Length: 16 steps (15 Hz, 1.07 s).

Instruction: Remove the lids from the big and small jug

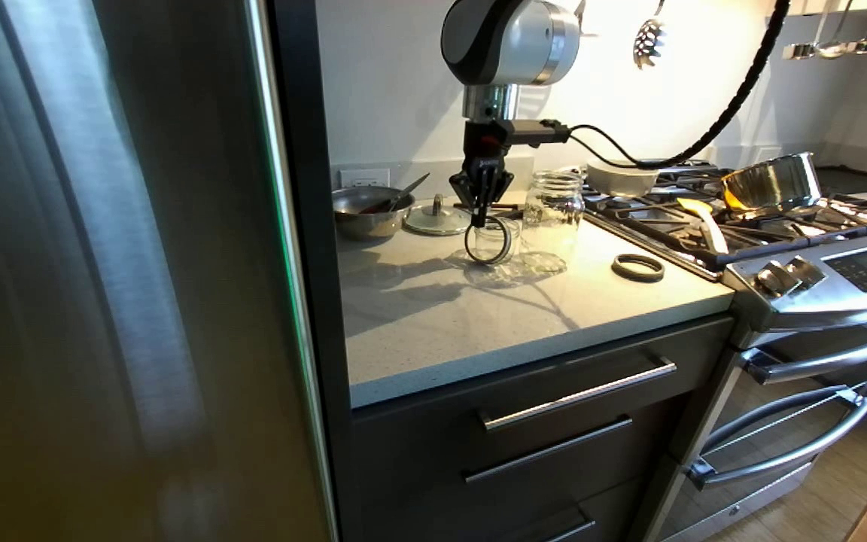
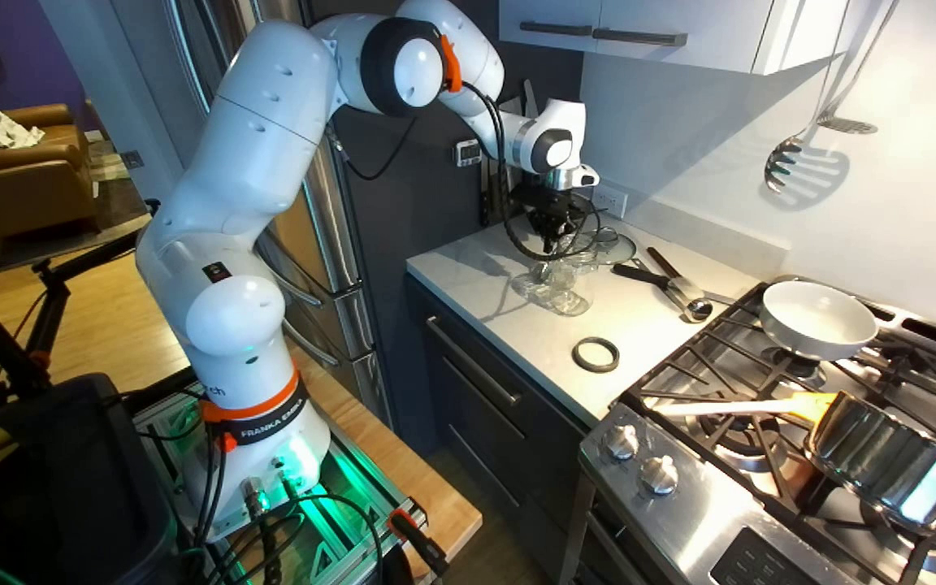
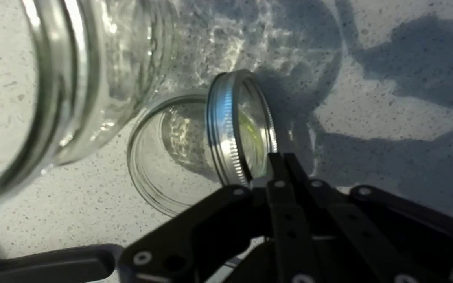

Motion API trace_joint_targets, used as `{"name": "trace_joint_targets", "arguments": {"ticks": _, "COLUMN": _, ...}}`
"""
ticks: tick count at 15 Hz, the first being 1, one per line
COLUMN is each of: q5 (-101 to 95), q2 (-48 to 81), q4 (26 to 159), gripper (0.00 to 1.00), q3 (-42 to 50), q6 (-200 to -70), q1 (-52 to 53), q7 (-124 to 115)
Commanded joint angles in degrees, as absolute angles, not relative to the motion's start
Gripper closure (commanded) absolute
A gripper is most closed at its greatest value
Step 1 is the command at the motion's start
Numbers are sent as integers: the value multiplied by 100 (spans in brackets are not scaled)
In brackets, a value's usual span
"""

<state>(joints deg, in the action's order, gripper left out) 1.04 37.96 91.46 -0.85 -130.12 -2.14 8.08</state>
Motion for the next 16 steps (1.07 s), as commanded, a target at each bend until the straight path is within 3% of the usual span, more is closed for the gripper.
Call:
{"name": "trace_joint_targets", "arguments": {"ticks": 1, "q5": -21, "q2": 3765, "q4": 9098, "gripper": 68, "q3": -69, "q6": -12869, "q1": -187, "q7": 824}}
{"name": "trace_joint_targets", "arguments": {"ticks": 10, "q5": -322, "q2": 3547, "q4": 9113, "gripper": 2, "q3": -81, "q6": -12843, "q1": -194, "q7": 1115}}
{"name": "trace_joint_targets", "arguments": {"ticks": 16, "q5": -327, "q2": 3637, "q4": 9046, "gripper": 0, "q3": -109, "q6": -12769, "q1": -202, "q7": 1187}}
